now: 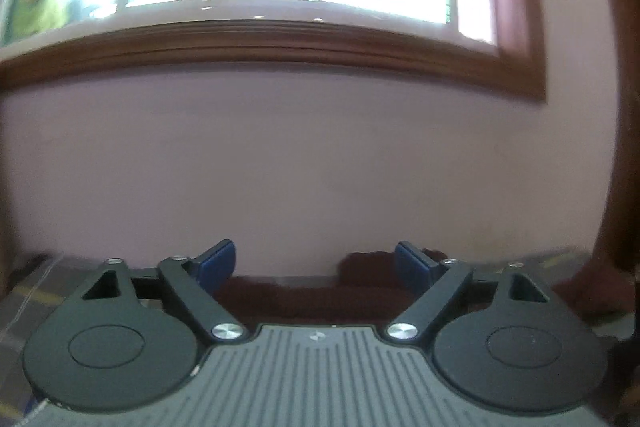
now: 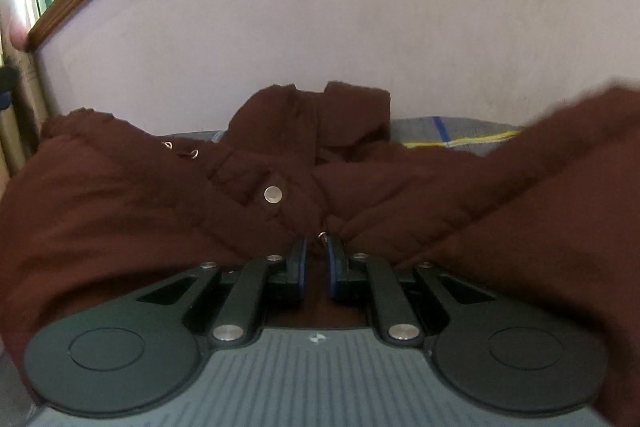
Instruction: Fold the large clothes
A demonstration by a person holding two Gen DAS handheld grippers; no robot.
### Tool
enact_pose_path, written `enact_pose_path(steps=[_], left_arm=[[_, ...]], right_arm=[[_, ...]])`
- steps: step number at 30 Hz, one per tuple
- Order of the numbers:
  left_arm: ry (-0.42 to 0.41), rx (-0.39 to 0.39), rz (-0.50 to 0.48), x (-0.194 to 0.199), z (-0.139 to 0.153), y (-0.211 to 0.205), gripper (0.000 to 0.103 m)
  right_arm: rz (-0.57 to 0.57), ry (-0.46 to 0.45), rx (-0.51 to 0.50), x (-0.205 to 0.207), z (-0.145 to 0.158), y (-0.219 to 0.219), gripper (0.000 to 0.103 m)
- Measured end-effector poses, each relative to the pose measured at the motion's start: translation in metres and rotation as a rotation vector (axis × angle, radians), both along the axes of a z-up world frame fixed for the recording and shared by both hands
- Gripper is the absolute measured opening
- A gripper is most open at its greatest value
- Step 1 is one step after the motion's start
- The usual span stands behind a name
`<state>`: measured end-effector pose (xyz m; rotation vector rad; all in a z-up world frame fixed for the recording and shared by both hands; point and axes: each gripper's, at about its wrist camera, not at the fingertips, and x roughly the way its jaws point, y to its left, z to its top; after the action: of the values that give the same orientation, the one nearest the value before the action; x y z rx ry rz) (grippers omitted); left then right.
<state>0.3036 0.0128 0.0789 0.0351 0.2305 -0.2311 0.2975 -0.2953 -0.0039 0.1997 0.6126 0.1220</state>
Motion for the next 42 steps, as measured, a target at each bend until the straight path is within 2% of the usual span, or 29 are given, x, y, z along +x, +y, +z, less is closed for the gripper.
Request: enact_pose_path(steps=[3, 5, 7, 9, 12, 14, 16, 18, 20, 22, 23, 24, 26, 31, 42], left_arm=[[-0.009, 0.023, -0.028, 0.031, -0.012, -0.019, 0.088], [-0.003, 0.029, 0.006, 0.056, -0.023, -0.024, 0.088], [0.049, 0.064, 0.046, 0.075, -0.035, -0.028, 0.087], [0.13, 0.083, 0.076, 0.091, -0.048, -0.028, 0.078], [0.158, 0.066, 0.098, 0.095, -0.065, -0.019, 0.082], [0.19, 0.052, 0.121, 0.1, -0.074, -0.014, 0.082], [0.205, 0.018, 0.137, 0.107, -0.078, -0.009, 0.084], [0.218, 0.017, 0.155, 0.113, -0.082, -0.009, 0.087], [0.224, 0.029, 0.172, 0.118, -0.086, -0.013, 0.089], [0.234, 0.044, 0.193, 0.12, -0.09, -0.012, 0.092], [0.241, 0.048, 0.206, 0.122, -0.091, -0.013, 0.095], [0.246, 0.048, 0.209, 0.121, -0.092, -0.012, 0.095], [0.251, 0.047, 0.21, 0.119, -0.094, -0.015, 0.097], [0.277, 0.053, 0.218, 0.124, -0.098, -0.015, 0.1], [0.338, 0.049, 0.226, 0.129, -0.104, -0.011, 0.103]], right_arm=[[0.005, 0.001, 0.027, 0.005, -0.002, -0.003, 0.009], [0.009, 0.003, 0.066, 0.008, -0.001, -0.008, 0.009], [0.015, 0.012, 0.129, 0.01, 0.0, -0.018, 0.009], [0.019, 0.022, 0.231, 0.011, 0.002, -0.032, 0.01], [-0.022, 0.026, 0.334, 0.001, 0.015, -0.052, 0.011], [-0.058, -0.002, 0.299, -0.006, 0.031, -0.058, 0.013], [-0.08, -0.04, 0.241, -0.009, 0.049, -0.061, 0.015], [-0.099, -0.069, 0.162, -0.006, 0.06, -0.059, 0.02], [-0.126, -0.066, 0.098, 0.005, 0.062, -0.055, 0.04], [-0.145, -0.064, -0.01, 0.017, 0.058, -0.051, 0.054], [-0.17, -0.037, -0.092, 0.025, 0.051, -0.048, 0.056], [-0.186, -0.006, -0.127, 0.03, 0.043, -0.048, 0.056], [-0.191, 0.02, -0.082, 0.032, 0.022, -0.055, 0.055], [-0.204, -0.022, -0.102, 0.027, 0.005, -0.053, 0.056], [-0.189, 0.062, -0.095, 0.044, -0.004, -0.059, 0.06]])
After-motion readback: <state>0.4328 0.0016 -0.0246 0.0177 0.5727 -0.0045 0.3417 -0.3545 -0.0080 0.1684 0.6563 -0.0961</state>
